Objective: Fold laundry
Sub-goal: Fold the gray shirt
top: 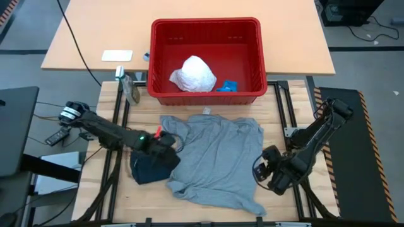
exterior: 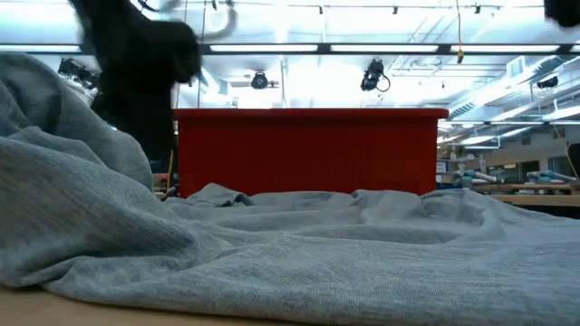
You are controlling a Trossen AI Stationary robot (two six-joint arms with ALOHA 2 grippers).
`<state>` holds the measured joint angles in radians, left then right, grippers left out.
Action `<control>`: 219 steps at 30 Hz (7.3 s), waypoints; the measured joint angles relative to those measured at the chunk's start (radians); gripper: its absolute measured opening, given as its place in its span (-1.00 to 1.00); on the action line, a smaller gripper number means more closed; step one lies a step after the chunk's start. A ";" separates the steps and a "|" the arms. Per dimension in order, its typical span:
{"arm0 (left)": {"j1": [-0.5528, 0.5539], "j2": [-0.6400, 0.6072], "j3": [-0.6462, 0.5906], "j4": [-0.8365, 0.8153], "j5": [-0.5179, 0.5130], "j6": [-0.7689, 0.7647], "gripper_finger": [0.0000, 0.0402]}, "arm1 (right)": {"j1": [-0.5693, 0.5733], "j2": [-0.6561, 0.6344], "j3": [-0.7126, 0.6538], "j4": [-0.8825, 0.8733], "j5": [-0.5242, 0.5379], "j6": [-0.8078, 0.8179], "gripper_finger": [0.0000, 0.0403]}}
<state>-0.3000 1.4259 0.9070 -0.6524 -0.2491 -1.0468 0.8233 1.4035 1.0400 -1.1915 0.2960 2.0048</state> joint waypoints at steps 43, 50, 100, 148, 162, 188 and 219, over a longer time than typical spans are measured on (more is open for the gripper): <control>0.208 0.258 0.000 0.152 0.284 0.309 -0.99 | -0.149 0.000 -0.461 0.609 -0.048 -0.103 -0.47; 0.202 0.256 -0.001 0.231 0.295 0.347 -0.99 | -0.208 0.002 -0.465 0.708 -0.033 -0.299 -0.95; -0.005 -0.334 -0.001 -0.094 0.235 0.295 -1.00 | -0.060 0.166 -0.029 0.520 -0.217 -0.367 -0.95; -0.002 -0.181 0.000 -0.053 0.167 0.400 -1.00 | -0.012 0.150 -0.307 0.714 0.032 0.016 -0.76; 0.035 -0.276 0.128 -0.279 0.103 0.604 -1.00 | -0.006 -0.252 -0.160 0.353 0.313 -0.183 -0.99; 0.209 -0.583 0.436 -0.341 -0.326 0.734 -1.00 | -0.151 -0.854 0.165 0.231 0.907 -1.064 -1.00; -0.248 -0.348 -0.037 -0.119 0.217 -0.014 -1.00 | -0.009 -0.670 -0.503 0.823 -0.075 -0.290 -1.00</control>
<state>-0.5484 1.0781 0.8704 -0.7719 -0.0319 -1.0611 0.8143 0.7332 0.5365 -0.3689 0.2205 1.7150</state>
